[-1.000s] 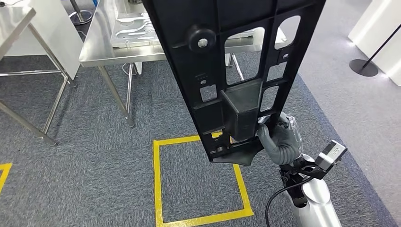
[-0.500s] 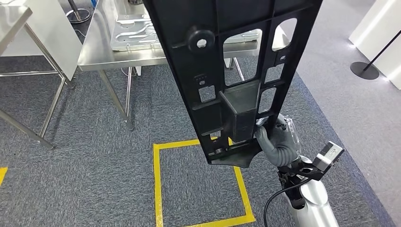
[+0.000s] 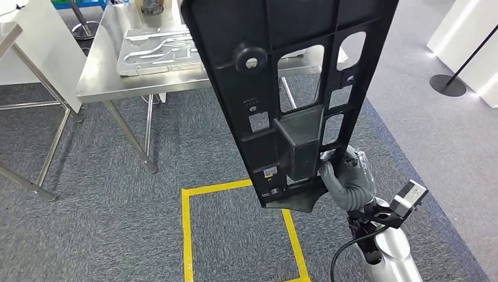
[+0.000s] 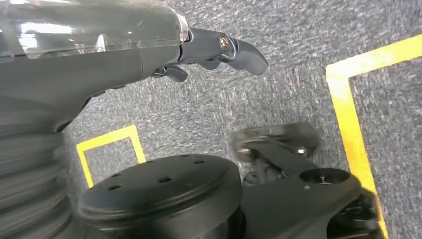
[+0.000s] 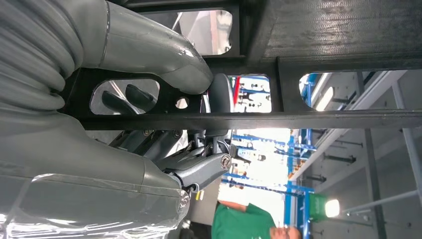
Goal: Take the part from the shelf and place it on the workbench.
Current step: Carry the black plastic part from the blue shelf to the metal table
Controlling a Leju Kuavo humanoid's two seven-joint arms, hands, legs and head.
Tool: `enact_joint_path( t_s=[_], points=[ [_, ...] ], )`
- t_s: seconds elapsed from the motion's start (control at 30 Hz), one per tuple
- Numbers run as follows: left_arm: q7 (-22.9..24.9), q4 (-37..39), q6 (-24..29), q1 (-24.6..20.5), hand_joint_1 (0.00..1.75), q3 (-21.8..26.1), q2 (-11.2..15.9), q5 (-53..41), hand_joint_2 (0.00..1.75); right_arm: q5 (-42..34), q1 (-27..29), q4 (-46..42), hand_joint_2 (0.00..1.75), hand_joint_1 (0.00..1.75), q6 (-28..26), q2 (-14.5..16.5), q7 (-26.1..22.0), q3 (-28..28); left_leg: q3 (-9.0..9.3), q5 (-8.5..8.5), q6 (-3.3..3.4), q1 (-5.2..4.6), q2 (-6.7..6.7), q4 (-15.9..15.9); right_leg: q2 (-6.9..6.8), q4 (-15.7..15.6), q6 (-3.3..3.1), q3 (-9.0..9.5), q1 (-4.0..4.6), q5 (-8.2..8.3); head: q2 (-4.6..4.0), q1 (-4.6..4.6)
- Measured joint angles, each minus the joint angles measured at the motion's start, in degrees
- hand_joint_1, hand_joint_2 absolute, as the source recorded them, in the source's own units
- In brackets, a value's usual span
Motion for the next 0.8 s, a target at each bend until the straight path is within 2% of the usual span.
enact_joint_path(
  t_s=[0.03,0.07,0.1,0.13,0.23,0.3,0.37,0.4,0.43,0.47,0.53,0.57,0.6,0.67,0.73,0.77,0.8],
  points=[
    [0.0,0.0,0.0,0.0,0.0,0.0,0.1,0.0,1.75,0.0,0.1,0.0,1.75,1.75,0.0,0.0,0.0,0.0,1.28,1.91,0.84,-0.58,0.05,-3.8,0.07,0.0,0.06,0.44,0.12,-0.33,0.0,0.0],
    [0.0,0.0,0.1,0.1,0.0,0.0,0.3,0.0,1.75,0.0,0.2,0.0,1.75,1.75,0.0,0.0,-0.1,0.0,2.29,2.81,1.43,-1.11,0.04,-6.8,0.16,-0.1,0.23,0.69,0.07,-0.61,0.0,-0.01],
    [0.0,0.0,0.1,0.1,0.0,0.0,0.4,0.0,1.75,0.0,0.3,0.0,1.75,1.75,0.0,0.0,-0.1,0.0,2.87,2.93,1.87,-1.49,0.06,-8.5,0.21,-0.2,0.48,0.85,-0.02,-0.7,0.0,-0.01],
    [0.0,0.0,0.1,0.2,0.0,0.0,0.5,0.0,1.75,0.0,0.5,0.0,1.75,1.75,0.0,0.0,-0.2,-0.1,3.15,2.57,2.14,-1.65,0.05,-9.3,0.23,-0.2,0.84,1.0,-0.08,-0.58,0.0,-0.01],
    [0.0,0.0,0.1,0.4,0.0,0.0,0.5,0.0,1.75,0.0,0.7,-0.2,1.75,1.75,0.0,0.0,-0.3,-0.2,5.12,3.53,2.52,-1.2,0.08,-11.0,0.11,1.3,1.81,1.12,-0.17,-0.85,0.0,-0.01],
    [-0.1,0.0,0.2,0.2,0.0,0.0,0.5,-0.1,1.75,0.0,0.6,-0.3,1.75,1.75,0.0,0.1,-0.4,-0.3,6.17,3.5,2.4,-0.84,0.15,-11.6,0.02,5.9,2.58,-1.34,-0.48,-2.96,0.0,0.0],
    [-0.2,0.0,0.1,0.0,0.0,0.0,0.4,-0.1,1.75,0.0,0.7,-0.3,1.75,1.75,0.0,0.1,-0.5,-0.5,6.76,2.9,2.19,-0.66,0.15,-11.6,-0.01,12.3,3.4,-5.78,-1.0,-5.58,0.0,0.0],
    [-0.2,0.0,0.1,0.1,0.0,0.0,0.4,-0.2,1.75,0.0,0.8,-0.3,1.75,1.75,0.0,0.1,-0.5,-0.5,7.15,2.5,2.03,-0.54,0.14,-11.6,-0.03,14.2,3.75,-7.5,-1.33,-6.16,0.0,0.0],
    [-0.2,0.0,0.1,0.2,0.0,0.0,0.4,-0.2,1.75,0.0,0.9,-0.3,1.75,1.75,0.0,0.1,-0.5,-0.5,7.66,2.05,1.82,-0.39,0.14,-11.6,-0.1,14.2,4.09,-8.4,-1.67,-5.83,0.0,0.0],
    [-0.2,0.0,0.1,0.3,0.0,0.0,0.4,-0.2,1.75,0.0,0.9,-0.3,1.75,1.75,0.0,0.1,-0.5,-0.6,8.29,1.53,1.55,-0.17,0.14,-11.5,-0.2,12.4,4.43,-8.33,-2.04,-4.39,0.0,0.0],
    [-0.2,0.0,0.1,0.3,0.0,0.0,0.4,-0.3,1.75,0.0,1.0,-0.3,1.75,1.75,0.0,0.1,-0.5,-0.7,9.66,0.29,0.8,0.24,0.13,-11.4,-0.71,5.5,5.07,-6.43,-2.74,0.73,0.0,0.0],
    [-0.2,0.0,0.0,0.3,0.0,0.0,0.4,-0.3,1.75,0.0,1.1,-0.3,1.75,1.75,0.0,0.1,-0.5,-0.7,10.2,-0.35,0.35,0.34,0.1,-11.2,-1.18,2.7,4.97,-5.62,-2.85,2.43,0.0,0.01],
    [-0.2,0.0,0.0,0.3,0.0,0.0,0.4,-0.3,1.75,0.0,1.2,-0.3,1.75,1.75,0.0,0.1,-0.5,-0.8,10.56,-0.97,-0.14,0.37,0.13,-11.2,-1.58,1.0,4.59,-5.08,-2.73,3.56,0.0,0.0],
    [-0.1,0.0,0.0,0.2,0.0,0.0,0.4,-0.4,1.75,0.0,1.4,-0.3,1.75,1.75,-0.1,0.2,-0.5,-0.9,11.26,-1.7,-0.94,0.46,0.23,-10.8,-1.76,0.5,3.13,-4.71,-2.34,3.15,0.0,-0.01],
    [-0.1,0.0,0.0,-0.1,0.0,-0.1,0.4,-0.7,1.75,-0.1,1.5,-0.7,1.75,1.75,-0.1,0.1,-0.6,-1.1,11.14,-1.84,-1.45,0.84,0.33,-8.9,-1.28,0.5,2.04,-3.75,-2.18,2.67,0.0,-0.02],
    [-0.2,0.0,-0.1,-0.2,0.0,-0.1,0.4,-0.7,1.75,-0.1,1.5,-0.9,1.75,1.75,-0.1,0.0,-0.6,-1.2,10.05,-2.01,-1.62,1.02,0.3,-6.6,-1.15,0.5,1.61,-3.16,-2.04,2.22,0.0,-0.02],
    [-0.2,0.0,-0.1,-0.4,0.0,-0.2,0.4,-0.8,1.75,-0.1,1.6,-1.1,1.75,1.75,-0.1,-0.1,-0.6,-1.2,8.17,-2.51,-1.79,1.15,0.27,-3.3,-1.07,0.5,1.25,-2.48,-1.93,1.77,0.0,-0.02]
  ],
)
